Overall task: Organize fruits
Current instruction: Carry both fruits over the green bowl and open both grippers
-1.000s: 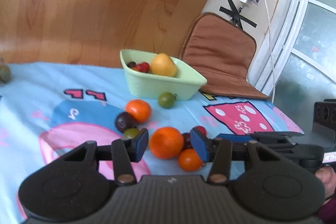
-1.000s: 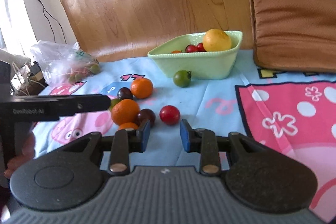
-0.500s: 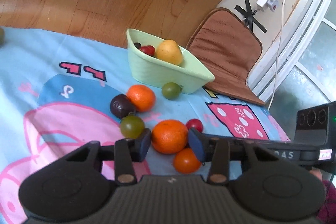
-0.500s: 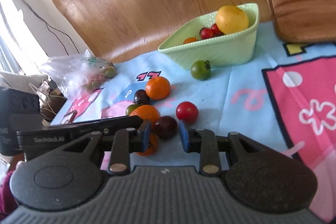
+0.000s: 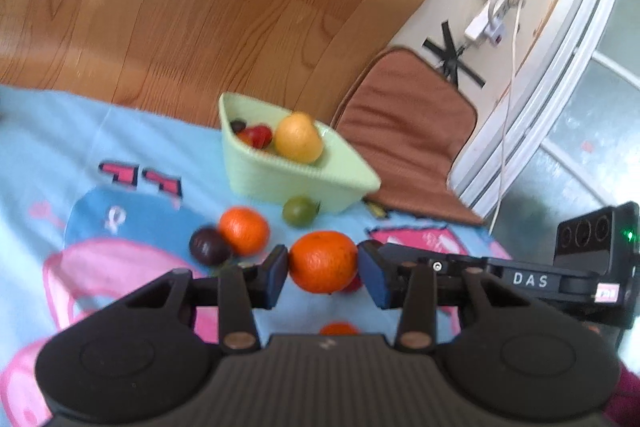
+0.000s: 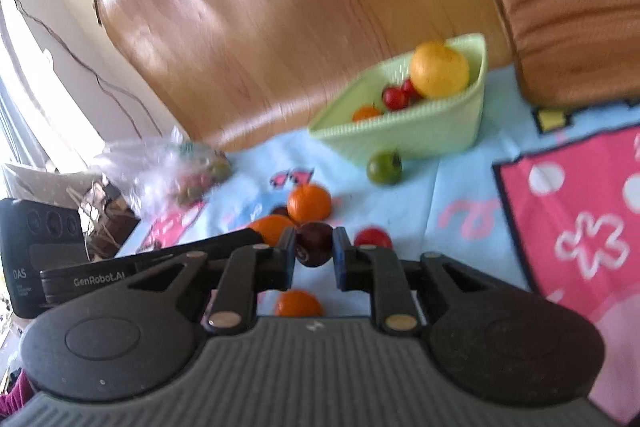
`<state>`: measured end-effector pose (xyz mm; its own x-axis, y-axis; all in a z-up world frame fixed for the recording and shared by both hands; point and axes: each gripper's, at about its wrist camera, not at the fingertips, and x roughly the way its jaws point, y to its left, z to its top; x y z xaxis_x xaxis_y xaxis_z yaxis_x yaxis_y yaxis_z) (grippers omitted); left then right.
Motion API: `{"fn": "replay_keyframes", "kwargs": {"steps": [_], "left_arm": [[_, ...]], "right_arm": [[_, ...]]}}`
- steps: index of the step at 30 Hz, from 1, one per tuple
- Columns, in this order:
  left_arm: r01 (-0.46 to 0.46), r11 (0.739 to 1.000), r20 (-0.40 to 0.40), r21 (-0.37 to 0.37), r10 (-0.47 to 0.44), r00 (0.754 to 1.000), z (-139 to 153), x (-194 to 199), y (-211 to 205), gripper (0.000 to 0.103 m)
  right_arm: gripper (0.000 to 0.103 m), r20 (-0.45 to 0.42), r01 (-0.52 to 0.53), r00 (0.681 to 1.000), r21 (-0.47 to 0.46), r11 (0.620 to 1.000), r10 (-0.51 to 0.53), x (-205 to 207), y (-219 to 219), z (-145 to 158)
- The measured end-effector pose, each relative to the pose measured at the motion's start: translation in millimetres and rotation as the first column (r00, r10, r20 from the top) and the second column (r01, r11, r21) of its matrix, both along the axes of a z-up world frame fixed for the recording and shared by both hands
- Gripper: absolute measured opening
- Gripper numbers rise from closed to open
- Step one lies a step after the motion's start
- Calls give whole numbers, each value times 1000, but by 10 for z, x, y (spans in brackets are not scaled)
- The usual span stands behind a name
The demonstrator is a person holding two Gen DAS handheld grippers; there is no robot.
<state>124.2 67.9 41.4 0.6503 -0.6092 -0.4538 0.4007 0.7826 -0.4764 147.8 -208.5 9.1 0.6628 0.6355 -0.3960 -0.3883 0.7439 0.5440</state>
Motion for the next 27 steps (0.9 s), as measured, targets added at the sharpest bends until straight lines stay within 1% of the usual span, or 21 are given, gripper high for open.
{"fn": "replay_keyframes", "kwargs": {"steps": [5, 9, 12, 17, 18, 19, 22, 24, 27], "left_arm": [[-16, 1000, 58, 25, 15, 998, 209, 336, -100, 39], [-14, 999, 63, 41, 11, 998, 271, 731, -250, 39], [-5, 997, 42, 73, 2, 999, 222, 1014, -410, 39], [6, 991, -1, 133, -6, 1000, 36, 1335, -637, 39], [5, 990, -5, 139, -4, 1000, 5, 1376, -659, 34], [5, 990, -9, 143, -4, 1000, -16, 1417, -679, 34], [-1, 988, -5, 152, 2, 1000, -13, 1483, -718, 38], [-2, 988, 5, 153, 2, 1000, 11, 1478, -719, 38], [-23, 991, 27, 132, 19, 999, 89, 1383, -607, 38]], "right_arm": [[22, 73, 56, 996, -47, 997, -52, 210, -60, 158], [22, 123, 119, 986, -60, 991, -111, 470, -143, 224], [22, 132, 154, 981, -72, 985, -144, 649, -181, 193], [22, 155, 190, 973, -131, 973, -169, 859, -189, 58], [22, 153, 193, 973, -136, 972, -172, 891, -192, 34], [22, 152, 196, 973, -140, 971, -174, 917, -191, 9], [24, 151, 193, 974, -159, 968, -169, 982, -173, -54], [25, 161, 197, 972, -174, 965, -170, 976, -160, -61], [30, 181, 210, 967, -161, 964, -180, 916, -190, -34]]}}
